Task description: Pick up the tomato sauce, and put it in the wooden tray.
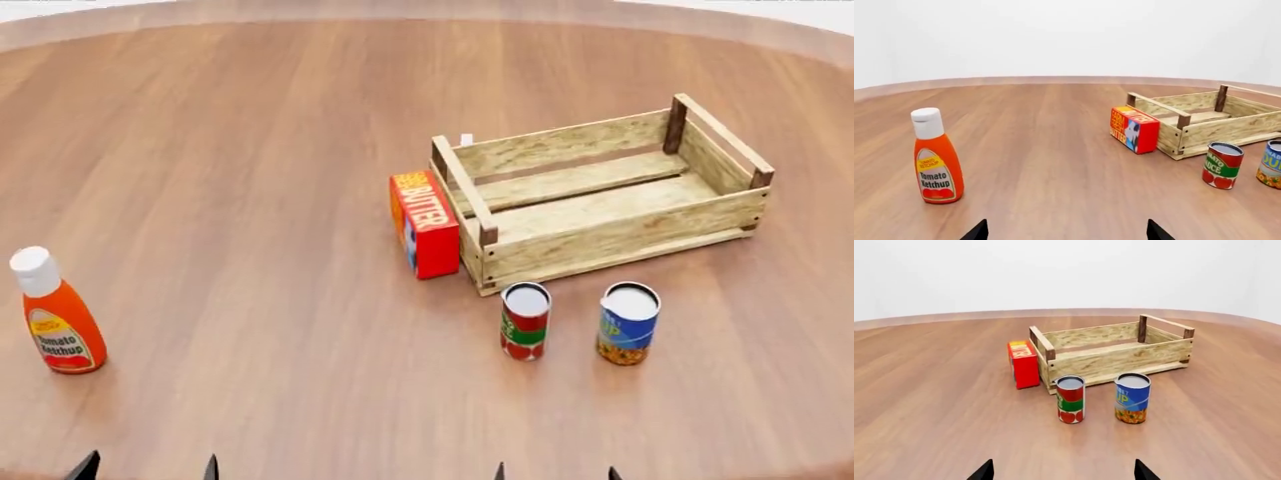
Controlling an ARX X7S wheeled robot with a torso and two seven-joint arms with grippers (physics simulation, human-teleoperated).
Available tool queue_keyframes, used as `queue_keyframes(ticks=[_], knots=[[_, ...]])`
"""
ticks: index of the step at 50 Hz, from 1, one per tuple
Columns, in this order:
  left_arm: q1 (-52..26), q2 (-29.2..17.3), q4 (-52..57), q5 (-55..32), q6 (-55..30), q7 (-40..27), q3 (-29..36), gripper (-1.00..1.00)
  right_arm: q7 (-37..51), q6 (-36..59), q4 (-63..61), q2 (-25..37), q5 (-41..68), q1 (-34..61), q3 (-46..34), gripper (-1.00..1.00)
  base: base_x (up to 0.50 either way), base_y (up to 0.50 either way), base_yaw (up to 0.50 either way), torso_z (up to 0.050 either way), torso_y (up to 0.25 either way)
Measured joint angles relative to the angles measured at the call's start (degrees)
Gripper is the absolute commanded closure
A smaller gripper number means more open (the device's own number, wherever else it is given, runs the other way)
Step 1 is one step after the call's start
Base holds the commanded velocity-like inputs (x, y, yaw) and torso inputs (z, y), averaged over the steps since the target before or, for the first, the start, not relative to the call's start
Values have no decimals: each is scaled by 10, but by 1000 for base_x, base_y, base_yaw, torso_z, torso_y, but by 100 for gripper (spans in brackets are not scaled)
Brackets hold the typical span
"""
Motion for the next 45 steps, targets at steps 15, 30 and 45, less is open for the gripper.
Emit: queue_keyframes(ticks=[15,30,45], knots=[[-2,-9,0,-9,4,-10,11,-100,8,-1,-4,10,10,1,-11,-100,498,0,0,0,0],[-3,-16,-5,-16,12,-20,20,-100,16,-7,-4,18,17,0,-20,-100,500,0,0,0,0],[-5,-22,-8,-22,17,-28,28,-100,23,-10,-3,25,23,0,-28,-100,500,0,0,0,0]])
